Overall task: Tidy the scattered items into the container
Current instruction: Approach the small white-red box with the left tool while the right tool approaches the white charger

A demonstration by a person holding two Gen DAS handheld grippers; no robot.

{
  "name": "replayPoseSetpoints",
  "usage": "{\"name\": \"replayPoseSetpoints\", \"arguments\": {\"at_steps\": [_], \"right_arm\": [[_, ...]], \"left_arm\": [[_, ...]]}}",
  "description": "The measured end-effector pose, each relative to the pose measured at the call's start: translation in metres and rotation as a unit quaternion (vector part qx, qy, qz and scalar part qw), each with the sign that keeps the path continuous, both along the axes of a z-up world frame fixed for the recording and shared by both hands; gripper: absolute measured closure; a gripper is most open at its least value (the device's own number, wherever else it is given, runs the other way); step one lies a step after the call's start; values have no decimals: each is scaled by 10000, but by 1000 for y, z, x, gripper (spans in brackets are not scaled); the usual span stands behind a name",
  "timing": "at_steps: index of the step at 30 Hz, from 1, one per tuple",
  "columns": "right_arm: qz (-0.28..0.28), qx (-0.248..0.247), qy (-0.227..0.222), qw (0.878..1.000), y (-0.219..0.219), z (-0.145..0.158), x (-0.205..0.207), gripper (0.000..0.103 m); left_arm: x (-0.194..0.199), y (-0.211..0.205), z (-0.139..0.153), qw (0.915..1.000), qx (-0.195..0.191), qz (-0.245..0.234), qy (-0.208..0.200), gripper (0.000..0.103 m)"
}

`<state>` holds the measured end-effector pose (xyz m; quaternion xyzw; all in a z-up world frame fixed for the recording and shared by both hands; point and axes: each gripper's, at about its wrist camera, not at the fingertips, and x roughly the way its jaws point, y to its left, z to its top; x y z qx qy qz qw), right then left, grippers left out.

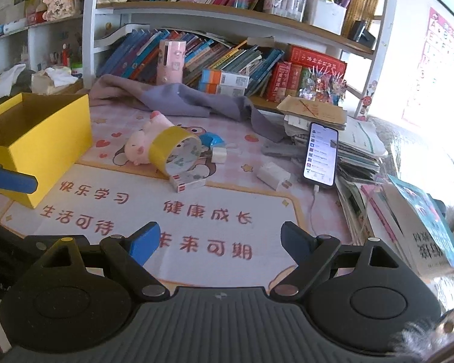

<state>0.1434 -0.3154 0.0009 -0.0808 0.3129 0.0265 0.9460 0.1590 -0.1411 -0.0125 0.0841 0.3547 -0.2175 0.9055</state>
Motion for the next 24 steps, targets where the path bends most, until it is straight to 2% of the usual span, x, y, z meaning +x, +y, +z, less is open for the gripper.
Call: {"name": "replayPoseSetpoints", "arguments": {"at_steps": [14,17,21,24], "right_arm": [[480,297,304,9979,-70,-9,81,17],[593,348,365,9970,-81,-13,97,17],[649,451,464,9958,-94,-23,121,18],[644,502,560,9951,-103,-31,140,19]], "left_arm": [[63,-61,0,9976,162,644,168,6],[73,-77,-4,9971,261,695,155,6],[89,-102,-16,9964,600,600,42,6],[103,-114,-23,9958,645,641,85,7]]}}
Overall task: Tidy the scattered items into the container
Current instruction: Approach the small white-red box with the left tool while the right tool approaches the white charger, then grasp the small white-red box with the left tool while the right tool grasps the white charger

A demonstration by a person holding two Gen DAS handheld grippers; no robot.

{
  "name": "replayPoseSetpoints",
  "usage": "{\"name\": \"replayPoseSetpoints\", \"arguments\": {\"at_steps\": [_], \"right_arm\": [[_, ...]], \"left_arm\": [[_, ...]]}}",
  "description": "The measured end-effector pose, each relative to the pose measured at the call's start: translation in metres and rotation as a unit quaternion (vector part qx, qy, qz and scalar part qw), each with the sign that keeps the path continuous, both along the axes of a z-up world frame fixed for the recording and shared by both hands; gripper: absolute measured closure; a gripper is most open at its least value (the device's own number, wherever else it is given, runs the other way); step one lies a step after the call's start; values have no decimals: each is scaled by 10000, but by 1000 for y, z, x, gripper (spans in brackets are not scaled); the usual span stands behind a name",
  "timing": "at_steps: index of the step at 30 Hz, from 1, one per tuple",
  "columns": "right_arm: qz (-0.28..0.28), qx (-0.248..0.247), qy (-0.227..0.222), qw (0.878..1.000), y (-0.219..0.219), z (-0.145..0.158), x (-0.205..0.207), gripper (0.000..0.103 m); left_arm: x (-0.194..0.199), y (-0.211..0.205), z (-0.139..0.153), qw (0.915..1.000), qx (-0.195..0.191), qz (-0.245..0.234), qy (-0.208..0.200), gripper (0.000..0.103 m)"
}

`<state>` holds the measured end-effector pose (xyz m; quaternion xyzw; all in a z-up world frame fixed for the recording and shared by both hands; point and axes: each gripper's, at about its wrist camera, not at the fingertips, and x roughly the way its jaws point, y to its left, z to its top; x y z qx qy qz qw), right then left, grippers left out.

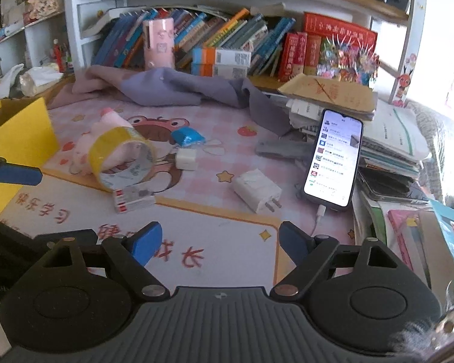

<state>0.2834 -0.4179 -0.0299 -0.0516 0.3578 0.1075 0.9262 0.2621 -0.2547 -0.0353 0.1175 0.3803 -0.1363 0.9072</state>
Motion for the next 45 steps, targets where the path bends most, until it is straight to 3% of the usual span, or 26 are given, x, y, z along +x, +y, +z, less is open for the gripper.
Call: {"name": "replayPoseSetpoints", "arguments": {"at_steps": [6,8,10,12,23,28,30,33,36,41,43,45], "right_arm": [[48,45,81,9999,-12,-13,30,19],[15,39,115,9999,-16,-19,42,20],[-4,15,170,9999,-20,-25,54,30],[-50,-60,221,9997,-22,-32,66,33],[108,-392,173,9990,-19,-55,126,33],[272,-496,261,9981,-15,-64,138,33],[286,-465,329,9980,-14,-67,139,33],[221,-299,549,9978,-14,-71,140,35],[225,-121,619,9978,-16,-70,137,42],[342,-226,547,9977,-11,-73,141,43],[375,-257,503,9977,-10,-73,142,42],[392,-225,492,9978,-11,-74,143,43]], "left_arm": [[25,-8,-12,9997,-179,97,149,12],[35,-12,-19,9994,-232,75,253,21],[44,-16,-27,9993,-200,59,313,28],[54,-20,-35,9993,-148,51,347,36],[94,-18,-62,9976,1,393,568,40],[101,-13,-65,9957,-200,531,733,42],[100,-12,-65,9934,-394,496,957,50],[93,-16,-63,9920,-502,347,1106,52],[92,-19,-65,9933,-407,291,1046,55],[100,-18,-66,9930,-467,436,995,58],[100,-19,-66,9933,-438,478,961,61],[99,-18,-66,9934,-390,532,935,70]]}}
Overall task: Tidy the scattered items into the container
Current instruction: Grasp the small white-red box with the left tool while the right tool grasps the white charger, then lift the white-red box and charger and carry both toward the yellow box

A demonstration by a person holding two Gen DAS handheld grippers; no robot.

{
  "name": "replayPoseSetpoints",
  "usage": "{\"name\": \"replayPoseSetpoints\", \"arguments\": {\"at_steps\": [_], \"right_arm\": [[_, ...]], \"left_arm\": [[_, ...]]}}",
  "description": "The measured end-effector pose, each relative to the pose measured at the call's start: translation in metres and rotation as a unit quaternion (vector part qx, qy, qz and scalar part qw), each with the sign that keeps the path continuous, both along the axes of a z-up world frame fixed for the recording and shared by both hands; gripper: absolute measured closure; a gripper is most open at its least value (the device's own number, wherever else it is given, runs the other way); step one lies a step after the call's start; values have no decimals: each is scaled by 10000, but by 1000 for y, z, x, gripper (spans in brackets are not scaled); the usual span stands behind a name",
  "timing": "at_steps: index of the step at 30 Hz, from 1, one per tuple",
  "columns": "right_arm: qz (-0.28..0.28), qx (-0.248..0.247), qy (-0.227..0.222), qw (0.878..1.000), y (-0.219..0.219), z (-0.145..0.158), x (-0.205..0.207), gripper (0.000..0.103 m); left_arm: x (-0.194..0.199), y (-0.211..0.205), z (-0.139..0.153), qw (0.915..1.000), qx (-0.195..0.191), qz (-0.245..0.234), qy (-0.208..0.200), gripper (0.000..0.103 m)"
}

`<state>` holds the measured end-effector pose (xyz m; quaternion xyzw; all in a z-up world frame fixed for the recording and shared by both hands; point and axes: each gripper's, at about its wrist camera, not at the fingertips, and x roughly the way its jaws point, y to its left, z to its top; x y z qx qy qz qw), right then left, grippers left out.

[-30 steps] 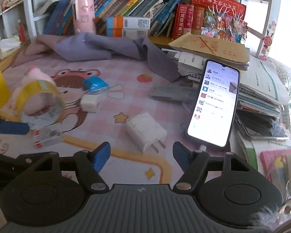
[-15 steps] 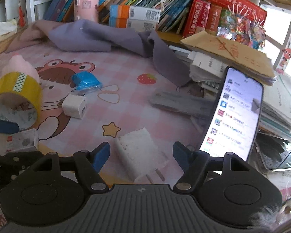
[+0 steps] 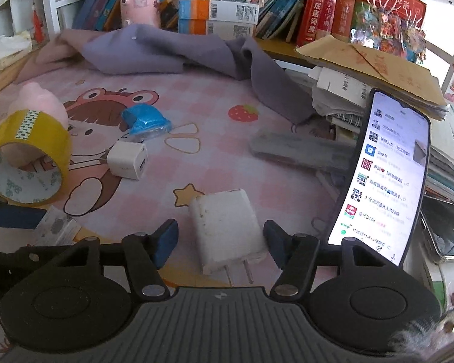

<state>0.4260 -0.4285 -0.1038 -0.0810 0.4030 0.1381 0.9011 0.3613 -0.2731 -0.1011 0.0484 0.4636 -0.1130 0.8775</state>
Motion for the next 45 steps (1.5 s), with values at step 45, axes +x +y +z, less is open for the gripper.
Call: {"name": "replayPoseSetpoints", "arguments": {"at_steps": [45], "right_arm": [[684,869,-255,9935,40,113,-182,62]], "left_arm": [[-159,92,106,9926,-973,-24,-731,75]]}}
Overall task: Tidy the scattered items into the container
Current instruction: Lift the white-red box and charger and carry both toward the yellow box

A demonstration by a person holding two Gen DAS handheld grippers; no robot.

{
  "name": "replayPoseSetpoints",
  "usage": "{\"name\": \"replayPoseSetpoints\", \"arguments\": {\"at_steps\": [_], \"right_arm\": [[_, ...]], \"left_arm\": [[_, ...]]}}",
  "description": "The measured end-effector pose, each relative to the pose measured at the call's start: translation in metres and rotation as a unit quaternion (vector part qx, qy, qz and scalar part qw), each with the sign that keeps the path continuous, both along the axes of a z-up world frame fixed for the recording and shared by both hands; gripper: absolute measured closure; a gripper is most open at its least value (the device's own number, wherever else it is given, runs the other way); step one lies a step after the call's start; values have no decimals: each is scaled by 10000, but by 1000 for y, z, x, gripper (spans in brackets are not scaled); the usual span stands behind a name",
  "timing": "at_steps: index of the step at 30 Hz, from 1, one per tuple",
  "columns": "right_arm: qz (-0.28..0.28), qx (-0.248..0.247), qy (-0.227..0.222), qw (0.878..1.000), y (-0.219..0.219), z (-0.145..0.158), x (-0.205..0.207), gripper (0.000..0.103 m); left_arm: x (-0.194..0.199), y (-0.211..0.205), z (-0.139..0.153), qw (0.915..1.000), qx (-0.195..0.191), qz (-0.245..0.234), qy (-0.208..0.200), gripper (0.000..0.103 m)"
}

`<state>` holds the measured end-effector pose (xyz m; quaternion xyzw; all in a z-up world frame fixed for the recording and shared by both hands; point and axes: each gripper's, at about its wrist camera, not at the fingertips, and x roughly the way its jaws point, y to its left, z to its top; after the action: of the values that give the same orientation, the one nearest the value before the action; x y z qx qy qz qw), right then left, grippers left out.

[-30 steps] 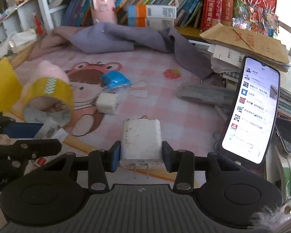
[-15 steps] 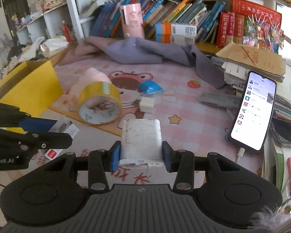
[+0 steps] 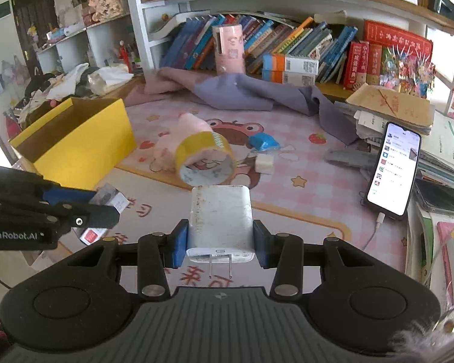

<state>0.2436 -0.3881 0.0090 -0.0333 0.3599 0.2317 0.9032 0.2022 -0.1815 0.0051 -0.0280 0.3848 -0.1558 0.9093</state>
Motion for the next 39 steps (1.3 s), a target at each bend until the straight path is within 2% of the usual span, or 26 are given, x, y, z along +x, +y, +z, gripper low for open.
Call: {"name": "replayPoseSetpoints", "arguments": {"at_steps": [8,17,28,39], "right_arm": [[18,-52,-157,9999,36,10,-37,62],[123,-155,-115,9997,84,10,-80,62],[186,-123,-123,9997,140,7,-146,62],[357,-110,-286,9989,190,14,-185,62]], "left_arm": [[-32,33,7,9995,-65,-79,-286,75],[-82,85,9,9990,-214,171,-354,75],[-142,138,8,9991,-168,152,-356,75],[-179,187,13,9979,-216,394,-459,75]]}}
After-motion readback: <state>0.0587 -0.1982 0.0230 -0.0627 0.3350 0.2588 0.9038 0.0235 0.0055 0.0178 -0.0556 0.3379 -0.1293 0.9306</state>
